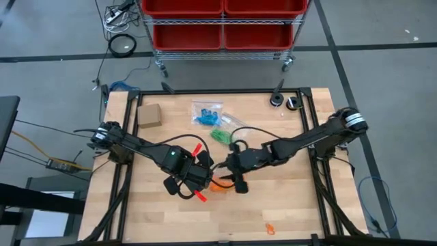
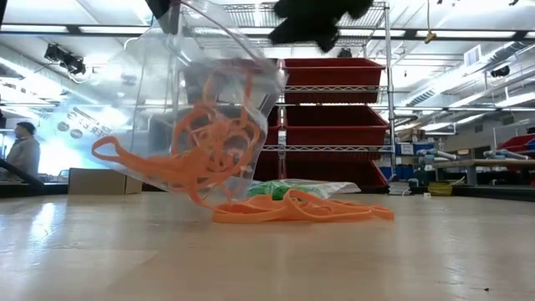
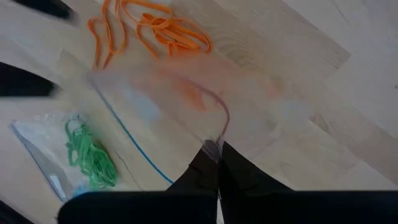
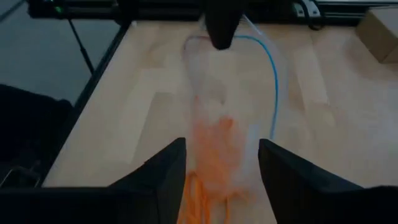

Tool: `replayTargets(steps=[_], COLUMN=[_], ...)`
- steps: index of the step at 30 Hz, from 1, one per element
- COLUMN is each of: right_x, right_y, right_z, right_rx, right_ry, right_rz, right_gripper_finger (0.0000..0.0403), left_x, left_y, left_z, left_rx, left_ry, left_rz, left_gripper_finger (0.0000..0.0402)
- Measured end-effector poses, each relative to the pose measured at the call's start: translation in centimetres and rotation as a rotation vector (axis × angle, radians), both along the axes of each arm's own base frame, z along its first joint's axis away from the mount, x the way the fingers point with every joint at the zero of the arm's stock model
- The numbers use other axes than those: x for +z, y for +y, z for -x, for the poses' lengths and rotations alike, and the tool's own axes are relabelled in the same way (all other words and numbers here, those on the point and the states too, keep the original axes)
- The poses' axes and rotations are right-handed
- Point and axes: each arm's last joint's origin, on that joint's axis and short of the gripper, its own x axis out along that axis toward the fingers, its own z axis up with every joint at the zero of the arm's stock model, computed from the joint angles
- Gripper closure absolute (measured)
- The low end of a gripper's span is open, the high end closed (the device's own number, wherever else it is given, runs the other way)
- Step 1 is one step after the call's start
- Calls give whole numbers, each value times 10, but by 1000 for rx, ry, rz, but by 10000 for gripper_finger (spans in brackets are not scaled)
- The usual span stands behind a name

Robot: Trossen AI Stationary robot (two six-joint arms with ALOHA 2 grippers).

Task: Sort rubber bands
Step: Put the orange rubber band into the transparent zip bag

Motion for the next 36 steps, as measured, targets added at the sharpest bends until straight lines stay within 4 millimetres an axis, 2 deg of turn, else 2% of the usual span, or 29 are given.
replayTargets(steps=[3,6,9,13,17,24,27,30,36], right_x=[5,-7,-32,-78,-117,-159,-167,-167,-143], right_y=[4,6,6,3,-3,-9,-9,-5,-3], right_z=[14,23,29,40,53,61,58,57,62], right_rx=[-33,-63,-89,-150,-205,-273,-293,-267,-236], right_ry=[46,130,214,305,315,281,283,262,173], right_rz=[49,77,68,47,-1,-57,-36,9,56], right_gripper_finger=[215,223,230,236,236,250,297,378,401], left_x=[0,0,0,0,0,0,0,0,0], left_y=[0,0,0,0,0,0,0,0,0], left_z=[0,0,0,0,0,0,0,0,0], left_rx=[0,0,0,2,3,2,2,2,1], left_ry=[-1,-2,-1,-1,-1,-3,-3,-3,-2], left_rz=[0,1,1,1,1,2,1,1,1], left_gripper_finger=[400,400,400,400,400,400,400,400,400])
